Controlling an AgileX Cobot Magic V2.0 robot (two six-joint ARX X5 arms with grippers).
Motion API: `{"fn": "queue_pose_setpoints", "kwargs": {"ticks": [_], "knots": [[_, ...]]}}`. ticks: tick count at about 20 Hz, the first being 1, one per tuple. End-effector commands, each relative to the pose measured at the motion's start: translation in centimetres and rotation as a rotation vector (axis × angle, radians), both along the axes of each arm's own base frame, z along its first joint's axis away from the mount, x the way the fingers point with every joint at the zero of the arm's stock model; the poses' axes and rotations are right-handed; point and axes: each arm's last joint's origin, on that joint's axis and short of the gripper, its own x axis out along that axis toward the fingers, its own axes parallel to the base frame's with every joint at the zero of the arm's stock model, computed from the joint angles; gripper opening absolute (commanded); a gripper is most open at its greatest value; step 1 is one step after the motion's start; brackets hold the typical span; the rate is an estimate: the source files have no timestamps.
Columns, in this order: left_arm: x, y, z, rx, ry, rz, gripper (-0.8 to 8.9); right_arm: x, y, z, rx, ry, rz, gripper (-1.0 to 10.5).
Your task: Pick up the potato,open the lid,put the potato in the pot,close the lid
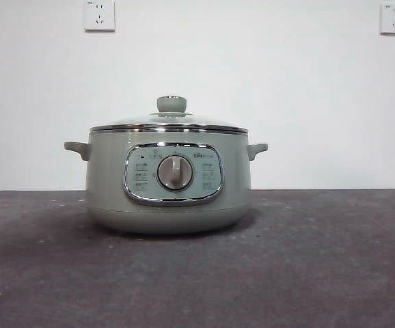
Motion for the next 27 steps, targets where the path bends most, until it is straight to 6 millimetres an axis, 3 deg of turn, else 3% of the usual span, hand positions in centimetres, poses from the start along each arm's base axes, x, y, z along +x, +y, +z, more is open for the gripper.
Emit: {"fn": "queue_pose_setpoints", "kwargs": {"ticks": [1,6,11,19,24,27], "knots": [[0.6,0.9,-5.0,-0.111,-0.115,0.041,-0.03,-0.1,-0.1,-0.3,-0.017,0.026,-0.009,-0.2],[-1.4,3.7,-15.9,-0.239,-0.299,0.181,-0.03,-0.1,-0.1,-0.3,-0.017,0.026,-0.009,-0.2],[-3.3,5.6,-22.4,-0.29,-0.377,0.329,-0.03,-0.1,-0.1,-0.3,-0.017,0.026,-0.009,-0.2],[-3.6,6.9,-25.4,-0.302,-0.449,0.454,-0.03,-0.1,-0.1,-0.3,-0.017,0.026,-0.009,-0.2],[-3.8,6.8,-25.6,-0.134,-0.476,0.373,-0.03,-0.1,-0.1,-0.3,-0.017,0.025,-0.01,-0.2],[-3.8,6.8,-25.6,-0.142,-0.474,0.375,-0.03,-0.1,-0.1,-0.3,-0.016,0.026,-0.009,-0.2]]}}
